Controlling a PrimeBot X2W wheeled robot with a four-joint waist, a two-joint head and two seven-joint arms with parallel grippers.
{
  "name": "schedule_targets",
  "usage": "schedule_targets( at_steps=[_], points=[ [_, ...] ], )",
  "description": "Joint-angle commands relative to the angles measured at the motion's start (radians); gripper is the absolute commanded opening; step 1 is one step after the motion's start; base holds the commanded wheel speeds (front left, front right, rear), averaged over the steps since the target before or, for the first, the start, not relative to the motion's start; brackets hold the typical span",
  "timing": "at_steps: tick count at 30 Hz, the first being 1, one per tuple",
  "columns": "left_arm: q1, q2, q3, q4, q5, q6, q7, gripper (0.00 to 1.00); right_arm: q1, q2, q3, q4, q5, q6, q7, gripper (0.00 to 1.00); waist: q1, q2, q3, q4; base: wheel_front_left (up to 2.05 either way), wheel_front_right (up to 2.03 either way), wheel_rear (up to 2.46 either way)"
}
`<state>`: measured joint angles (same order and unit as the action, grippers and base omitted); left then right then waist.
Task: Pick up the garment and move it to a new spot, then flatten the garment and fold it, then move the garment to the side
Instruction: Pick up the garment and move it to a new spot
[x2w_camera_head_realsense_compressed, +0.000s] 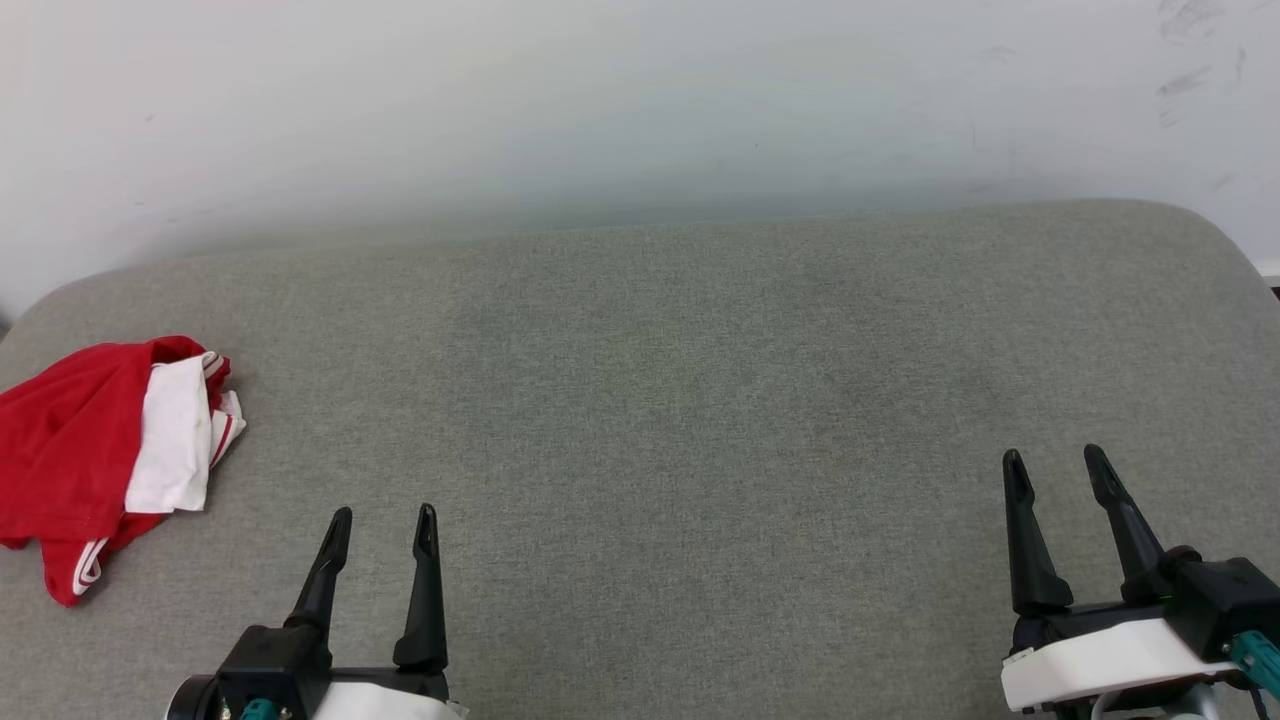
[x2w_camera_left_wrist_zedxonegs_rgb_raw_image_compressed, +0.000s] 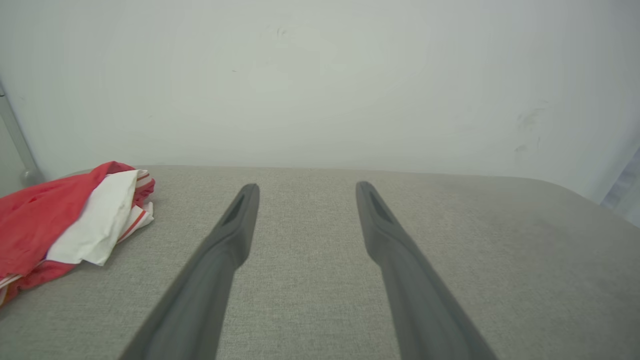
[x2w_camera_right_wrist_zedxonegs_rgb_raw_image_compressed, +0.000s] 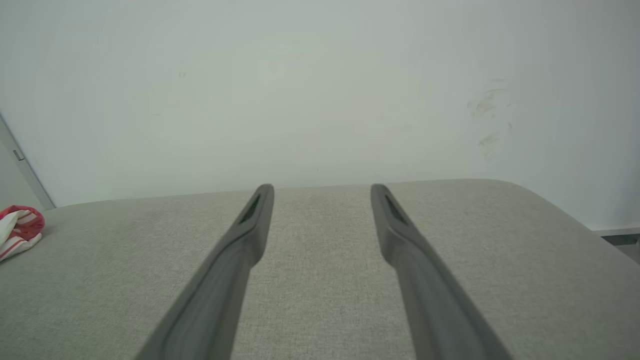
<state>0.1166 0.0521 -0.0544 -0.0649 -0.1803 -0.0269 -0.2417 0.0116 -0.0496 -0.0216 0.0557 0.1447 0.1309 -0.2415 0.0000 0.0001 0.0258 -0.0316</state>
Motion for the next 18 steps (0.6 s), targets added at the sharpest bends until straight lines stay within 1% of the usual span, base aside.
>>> schedule_targets(
  at_steps=[1, 10, 13, 18],
  points=[
    [0.006, -0.001, 0.002, 0.003, 0.023, -0.006, -0.01, 1.0, 0.013, -0.001, 0.0, 0.0, -0.016, 0.0, -0.01, 1.0, 0.0, -0.0001, 0.0, 0.0, 0.0, 0.0, 0.0],
    [0.011, -0.002, -0.011, 0.005, 0.062, 0.0, -0.025, 1.0, 0.016, -0.001, 0.006, 0.001, -0.063, 0.0, -0.025, 1.0, 0.0, -0.0001, 0.001, 0.0, 0.0, 0.0, 0.0],
    [0.008, -0.002, -0.005, 0.01, 0.048, 0.003, -0.024, 1.0, 0.014, -0.001, 0.006, 0.001, -0.057, 0.0, -0.025, 1.0, 0.0, -0.0001, 0.002, 0.001, 0.0, 0.0, 0.0],
    [0.001, -0.002, -0.001, 0.012, 0.048, -0.005, -0.024, 1.0, 0.018, -0.001, 0.013, 0.003, -0.05, 0.0, -0.025, 1.0, 0.0, -0.0001, 0.002, 0.011, 0.0, 0.0, 0.0]
  ],
)
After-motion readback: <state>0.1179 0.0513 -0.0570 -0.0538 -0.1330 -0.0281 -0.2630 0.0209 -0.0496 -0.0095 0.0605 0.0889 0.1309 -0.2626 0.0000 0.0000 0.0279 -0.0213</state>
